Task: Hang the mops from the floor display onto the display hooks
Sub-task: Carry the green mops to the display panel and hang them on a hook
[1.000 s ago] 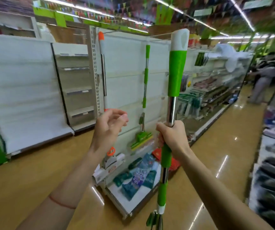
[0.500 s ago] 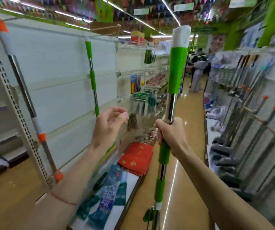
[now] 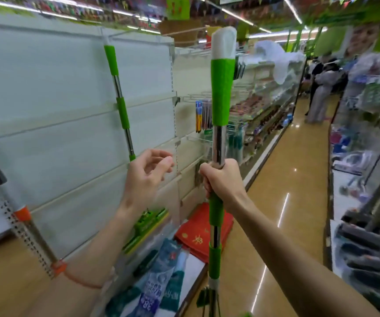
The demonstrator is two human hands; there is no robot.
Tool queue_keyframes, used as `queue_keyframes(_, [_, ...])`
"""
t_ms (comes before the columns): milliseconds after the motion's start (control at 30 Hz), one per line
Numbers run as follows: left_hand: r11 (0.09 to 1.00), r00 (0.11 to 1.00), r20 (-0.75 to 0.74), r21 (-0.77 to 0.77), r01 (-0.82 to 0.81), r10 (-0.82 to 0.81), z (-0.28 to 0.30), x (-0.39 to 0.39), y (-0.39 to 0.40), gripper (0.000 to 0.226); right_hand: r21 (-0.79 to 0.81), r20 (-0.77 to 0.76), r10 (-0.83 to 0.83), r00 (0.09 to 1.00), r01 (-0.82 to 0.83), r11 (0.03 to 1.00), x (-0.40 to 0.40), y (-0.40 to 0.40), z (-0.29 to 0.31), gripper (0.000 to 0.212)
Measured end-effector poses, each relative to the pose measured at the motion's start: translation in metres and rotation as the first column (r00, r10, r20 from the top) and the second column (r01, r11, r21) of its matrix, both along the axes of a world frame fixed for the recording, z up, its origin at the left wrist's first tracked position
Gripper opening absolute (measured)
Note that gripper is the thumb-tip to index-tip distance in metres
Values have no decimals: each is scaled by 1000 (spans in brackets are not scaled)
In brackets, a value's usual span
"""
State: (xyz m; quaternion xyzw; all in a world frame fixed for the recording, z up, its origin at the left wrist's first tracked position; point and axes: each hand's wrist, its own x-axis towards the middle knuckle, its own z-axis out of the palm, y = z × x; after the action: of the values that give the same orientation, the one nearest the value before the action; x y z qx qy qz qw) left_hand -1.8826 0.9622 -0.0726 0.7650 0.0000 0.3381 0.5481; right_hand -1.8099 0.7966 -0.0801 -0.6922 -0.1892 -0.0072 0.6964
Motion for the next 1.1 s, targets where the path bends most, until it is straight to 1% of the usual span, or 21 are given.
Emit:
queue_keyframes(133, [997,997,4,-10,-78,78,4,45,18,11,-16,-3,66,998,-66,998,56,19,0,42])
queue_keyframes(367, [983,980,77,-59,-177,181,8,117,57,19,3,-26,182,983,-182,983,139,63,9,37])
queue_keyframes(433, [976,973,89,-83,-203,211,11,132,65,23,7,-18,214,977,-214,977,159,76,14,40])
queue_keyframes(500, [971,969,82,-74,-228,234,15,145,71,22,7,-2,239,971,-239,971,177,87,19,46])
queue_keyframes(567, [966,963,86,-53,-252,256,23,154,76,21,8,5,271,963,-271,962,192,100,26,46])
queue_keyframes(667, [951,945,108,-47,-306,310,42,167,86,21,2,3,320,947,-320,947,213,118,37,42])
queue_keyframes(767, [933,921,150,-41,-357,360,61,181,94,12,6,6,382,924,-382,924,233,134,49,22])
queue_keyframes(800, [926,912,165,-33,-376,376,67,185,95,8,9,5,407,913,-407,913,239,138,53,20])
queue_keyframes(867, [908,891,192,-4,-419,412,79,193,95,2,19,-9,464,886,-463,886,252,144,60,22])
queue_keyframes(967, [877,853,235,6,-480,466,94,204,94,7,5,-29,540,841,-540,842,269,153,69,24])
queue_keyframes(1100, [840,805,277,-18,-542,525,108,218,92,6,8,-42,621,782,-622,783,293,167,77,22])
